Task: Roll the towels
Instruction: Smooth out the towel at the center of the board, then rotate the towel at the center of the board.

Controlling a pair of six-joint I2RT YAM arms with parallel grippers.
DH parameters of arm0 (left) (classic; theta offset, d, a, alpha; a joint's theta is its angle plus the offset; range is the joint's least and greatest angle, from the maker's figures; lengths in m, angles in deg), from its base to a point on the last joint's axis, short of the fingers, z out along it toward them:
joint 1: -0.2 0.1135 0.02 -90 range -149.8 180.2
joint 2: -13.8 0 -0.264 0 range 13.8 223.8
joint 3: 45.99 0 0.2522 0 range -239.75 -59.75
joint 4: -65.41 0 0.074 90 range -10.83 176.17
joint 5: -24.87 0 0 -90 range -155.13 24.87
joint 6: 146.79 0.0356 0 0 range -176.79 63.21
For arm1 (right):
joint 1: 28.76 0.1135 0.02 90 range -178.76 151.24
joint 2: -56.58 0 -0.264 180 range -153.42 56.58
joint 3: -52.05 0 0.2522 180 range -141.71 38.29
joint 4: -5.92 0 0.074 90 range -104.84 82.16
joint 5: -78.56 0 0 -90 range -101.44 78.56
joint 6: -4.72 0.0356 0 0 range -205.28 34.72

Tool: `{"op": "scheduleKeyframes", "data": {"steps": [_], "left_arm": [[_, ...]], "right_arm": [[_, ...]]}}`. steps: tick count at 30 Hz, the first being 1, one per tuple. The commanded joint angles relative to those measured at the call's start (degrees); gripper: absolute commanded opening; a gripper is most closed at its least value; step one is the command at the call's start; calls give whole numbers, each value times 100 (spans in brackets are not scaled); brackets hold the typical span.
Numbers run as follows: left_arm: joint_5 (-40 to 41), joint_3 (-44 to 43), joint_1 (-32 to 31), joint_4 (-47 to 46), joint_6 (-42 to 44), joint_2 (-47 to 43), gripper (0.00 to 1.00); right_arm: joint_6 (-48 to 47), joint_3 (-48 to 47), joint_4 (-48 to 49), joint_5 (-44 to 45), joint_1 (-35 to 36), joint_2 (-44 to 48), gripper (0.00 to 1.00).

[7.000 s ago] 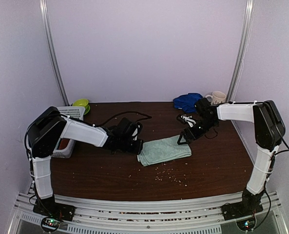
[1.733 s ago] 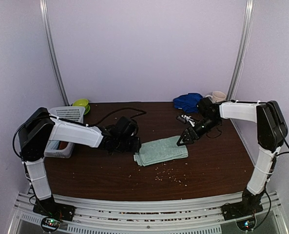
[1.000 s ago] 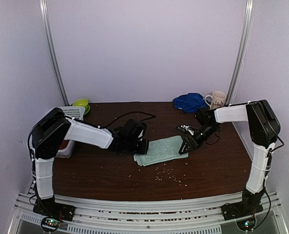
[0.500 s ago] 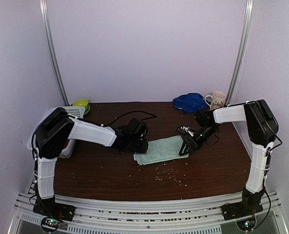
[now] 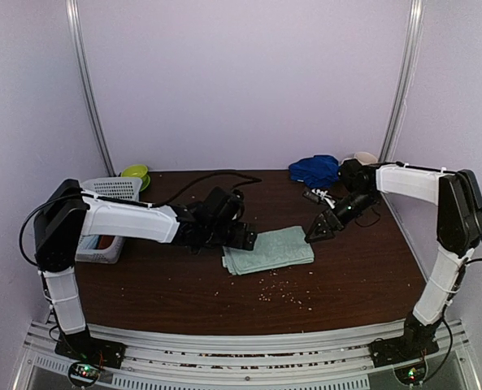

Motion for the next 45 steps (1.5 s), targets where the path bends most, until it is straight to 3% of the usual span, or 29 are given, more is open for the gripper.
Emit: {"op": "scheduleKeyframes", "data": {"steps": [1,7,23,32,45], "left_arm": [[-137,294,-385,-418,-488,-112,98],[-564,518,-643,-1127,-1077,168,98],[-236,458,-458,-907,-1161,785,98],[-277,101,91,-557,-55,969,98],[-631,-1747,860,-135,2130,1835,98]], "right_arm": [[444,138,688,518,-157,428,100],[1131,687,2025,1737,-231,1082,100],[1275,848,2270,1790,-416,1048,100],[1319,875,2341,1901,-417,1028,100],[1365,903,2371,1976,-416,877,100]]}}
